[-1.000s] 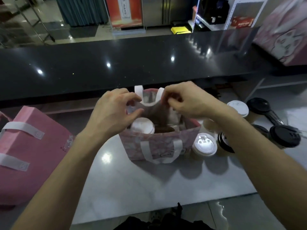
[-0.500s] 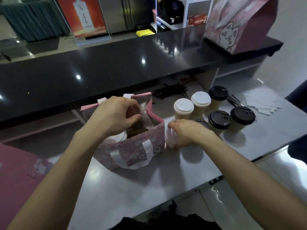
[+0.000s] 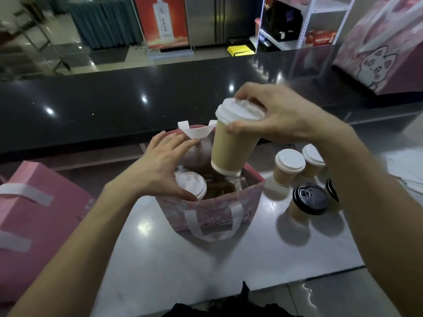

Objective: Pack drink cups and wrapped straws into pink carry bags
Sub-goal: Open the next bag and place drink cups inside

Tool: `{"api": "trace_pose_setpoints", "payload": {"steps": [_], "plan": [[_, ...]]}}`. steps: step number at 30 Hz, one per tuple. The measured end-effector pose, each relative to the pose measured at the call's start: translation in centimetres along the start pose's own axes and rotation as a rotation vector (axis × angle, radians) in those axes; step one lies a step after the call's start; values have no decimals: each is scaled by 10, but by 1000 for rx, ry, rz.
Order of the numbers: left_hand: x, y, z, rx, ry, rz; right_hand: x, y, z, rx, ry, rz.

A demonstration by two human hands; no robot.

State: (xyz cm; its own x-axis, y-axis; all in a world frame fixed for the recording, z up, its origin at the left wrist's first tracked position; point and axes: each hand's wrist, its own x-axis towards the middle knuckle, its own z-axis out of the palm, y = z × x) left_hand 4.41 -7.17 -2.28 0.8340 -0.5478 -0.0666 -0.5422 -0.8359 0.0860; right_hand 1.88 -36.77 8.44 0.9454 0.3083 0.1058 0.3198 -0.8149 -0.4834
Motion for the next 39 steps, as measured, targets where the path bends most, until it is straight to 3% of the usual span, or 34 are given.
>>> {"api": "trace_pose_setpoints", "payload": {"steps": [5, 8, 13, 23, 29, 39], "plan": [[5, -5, 13, -95, -45, -12, 20, 0, 40, -170, -296, -61], [6, -6, 18, -97, -49, 9, 33, 4, 62, -266, -376, -58], [7, -1, 26, -111, -46, 66, 50, 6, 86, -488, -425, -44], [10, 2, 20, -76, -91, 43, 75, 1, 82, -495, -396, -10], [12, 2, 19, -84, -83, 53, 64, 4, 109, -698, -486, -7], [12, 5, 24, -73, -80, 49, 56, 27, 145, -811, -538, -134]]}}
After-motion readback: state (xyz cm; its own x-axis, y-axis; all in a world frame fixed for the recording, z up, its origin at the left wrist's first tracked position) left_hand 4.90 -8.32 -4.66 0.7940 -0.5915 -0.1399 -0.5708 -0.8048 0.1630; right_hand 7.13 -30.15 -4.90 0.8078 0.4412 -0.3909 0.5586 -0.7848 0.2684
